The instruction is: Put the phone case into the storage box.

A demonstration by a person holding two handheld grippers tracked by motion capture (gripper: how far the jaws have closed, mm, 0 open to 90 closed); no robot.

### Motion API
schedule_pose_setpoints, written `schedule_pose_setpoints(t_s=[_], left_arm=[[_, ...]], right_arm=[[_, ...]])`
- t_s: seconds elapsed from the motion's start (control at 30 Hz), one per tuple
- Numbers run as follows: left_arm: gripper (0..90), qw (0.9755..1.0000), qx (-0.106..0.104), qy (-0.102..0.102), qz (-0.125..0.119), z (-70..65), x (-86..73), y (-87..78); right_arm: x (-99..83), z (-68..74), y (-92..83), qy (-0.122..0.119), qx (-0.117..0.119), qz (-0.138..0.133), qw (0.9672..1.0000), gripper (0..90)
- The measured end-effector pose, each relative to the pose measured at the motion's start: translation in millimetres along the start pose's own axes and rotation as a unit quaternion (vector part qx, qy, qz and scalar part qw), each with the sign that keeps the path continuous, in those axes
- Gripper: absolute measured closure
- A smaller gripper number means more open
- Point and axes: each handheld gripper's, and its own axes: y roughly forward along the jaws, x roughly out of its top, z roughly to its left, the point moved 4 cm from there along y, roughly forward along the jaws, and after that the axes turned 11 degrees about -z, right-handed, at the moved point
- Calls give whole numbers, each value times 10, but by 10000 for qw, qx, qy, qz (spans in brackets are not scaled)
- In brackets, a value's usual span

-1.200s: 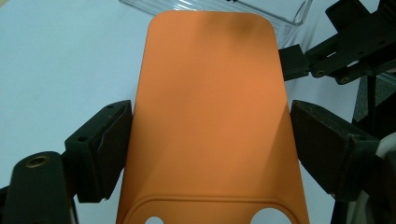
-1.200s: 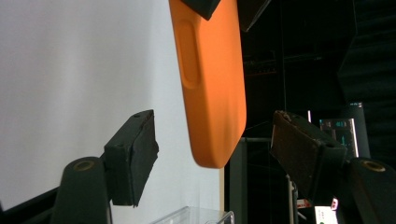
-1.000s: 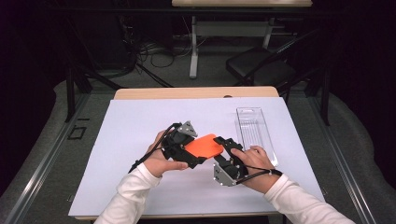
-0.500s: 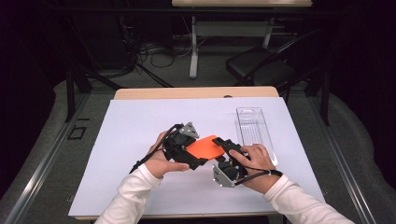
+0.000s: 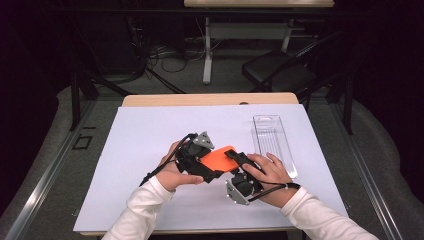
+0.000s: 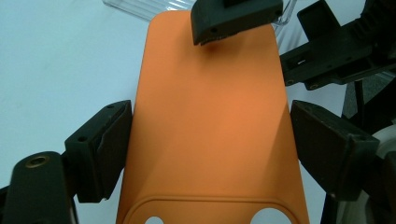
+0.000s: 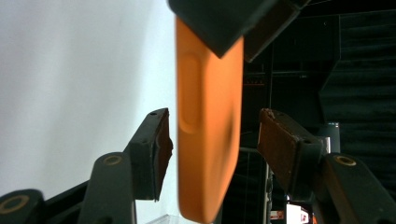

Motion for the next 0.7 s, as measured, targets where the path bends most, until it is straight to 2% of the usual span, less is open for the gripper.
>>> schedule_pose_setpoints(t_s=[0.7], left_arm=[[162,9999,-133,-16,-41,-48,18,3]], right_arm=[[5,33,59,-351,-134,99,9992,522]])
